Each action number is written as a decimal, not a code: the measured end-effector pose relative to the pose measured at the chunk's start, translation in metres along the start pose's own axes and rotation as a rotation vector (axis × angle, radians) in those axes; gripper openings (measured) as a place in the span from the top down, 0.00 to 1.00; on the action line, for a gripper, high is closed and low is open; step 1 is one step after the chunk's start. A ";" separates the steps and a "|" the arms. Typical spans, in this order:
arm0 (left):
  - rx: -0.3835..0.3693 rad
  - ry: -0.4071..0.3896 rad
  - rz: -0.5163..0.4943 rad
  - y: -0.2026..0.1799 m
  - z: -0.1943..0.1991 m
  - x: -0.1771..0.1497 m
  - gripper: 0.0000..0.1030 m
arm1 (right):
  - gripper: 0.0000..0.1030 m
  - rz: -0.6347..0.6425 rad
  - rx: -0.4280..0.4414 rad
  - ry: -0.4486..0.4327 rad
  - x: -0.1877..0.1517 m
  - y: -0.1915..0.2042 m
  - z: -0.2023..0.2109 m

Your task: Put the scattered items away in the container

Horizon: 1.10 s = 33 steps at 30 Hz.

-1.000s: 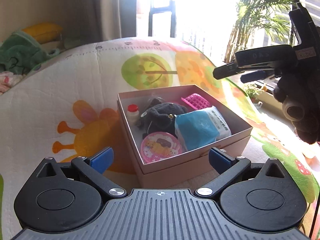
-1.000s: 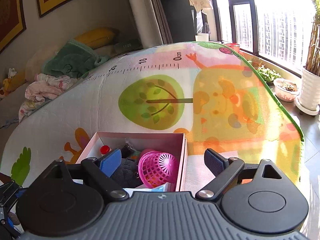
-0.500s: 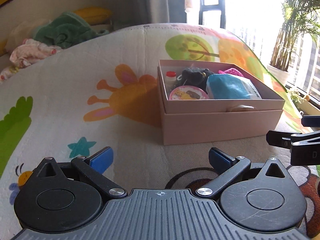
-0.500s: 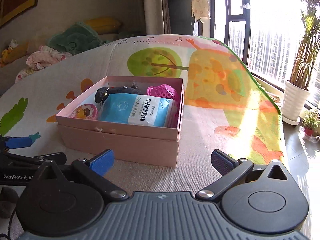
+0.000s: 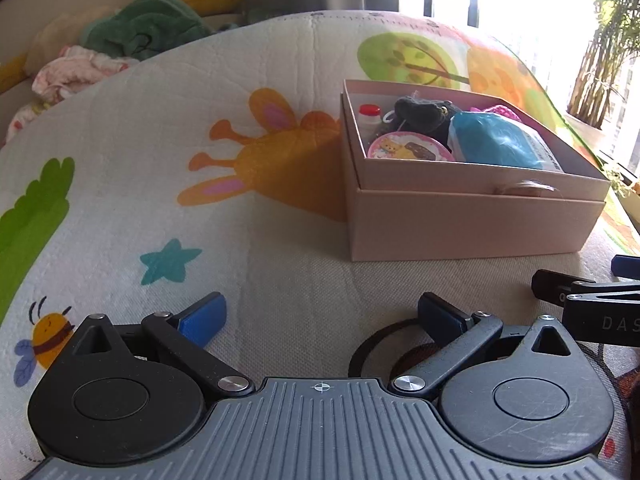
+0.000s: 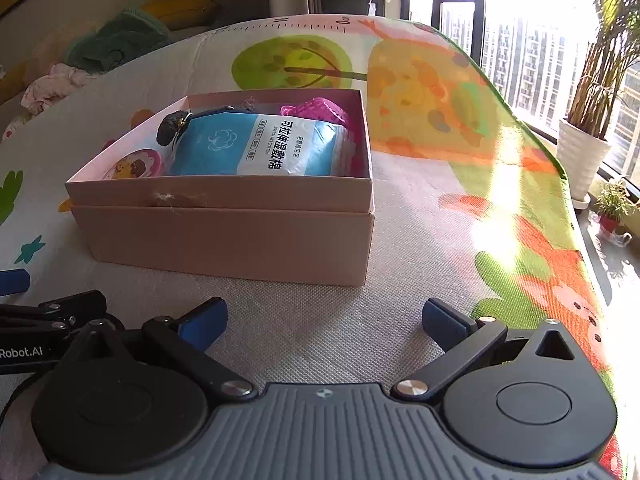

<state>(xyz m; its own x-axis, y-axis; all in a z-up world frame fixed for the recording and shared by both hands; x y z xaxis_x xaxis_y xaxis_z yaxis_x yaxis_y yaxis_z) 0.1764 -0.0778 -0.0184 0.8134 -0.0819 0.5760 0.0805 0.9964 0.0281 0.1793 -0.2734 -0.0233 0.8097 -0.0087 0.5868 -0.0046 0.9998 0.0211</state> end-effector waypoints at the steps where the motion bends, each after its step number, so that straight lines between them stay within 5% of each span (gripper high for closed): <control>1: 0.000 0.000 0.000 0.000 0.000 0.000 0.00 | 0.00 -0.012 -0.008 -0.005 -0.001 0.001 0.001; 33: 0.000 0.000 0.000 0.000 0.000 0.000 0.00 | 0.00 -0.019 -0.017 -0.036 -0.009 0.001 0.005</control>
<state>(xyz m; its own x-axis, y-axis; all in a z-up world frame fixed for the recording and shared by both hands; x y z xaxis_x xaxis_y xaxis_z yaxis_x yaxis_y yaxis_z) 0.1763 -0.0781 -0.0184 0.8135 -0.0817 0.5758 0.0802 0.9964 0.0281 0.1692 -0.2722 -0.0245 0.7881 -0.0282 0.6149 0.0208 0.9996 0.0191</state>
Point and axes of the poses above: each gripper's, at about its wrist camera, not at the fingertips, and z roughly against the way its jaws point, y to its left, x to its top, the point moved 1 cm from there along -z, roughly the way its jaws point, and after that the axes turned 15 degrees about y, right-handed, at the moved point
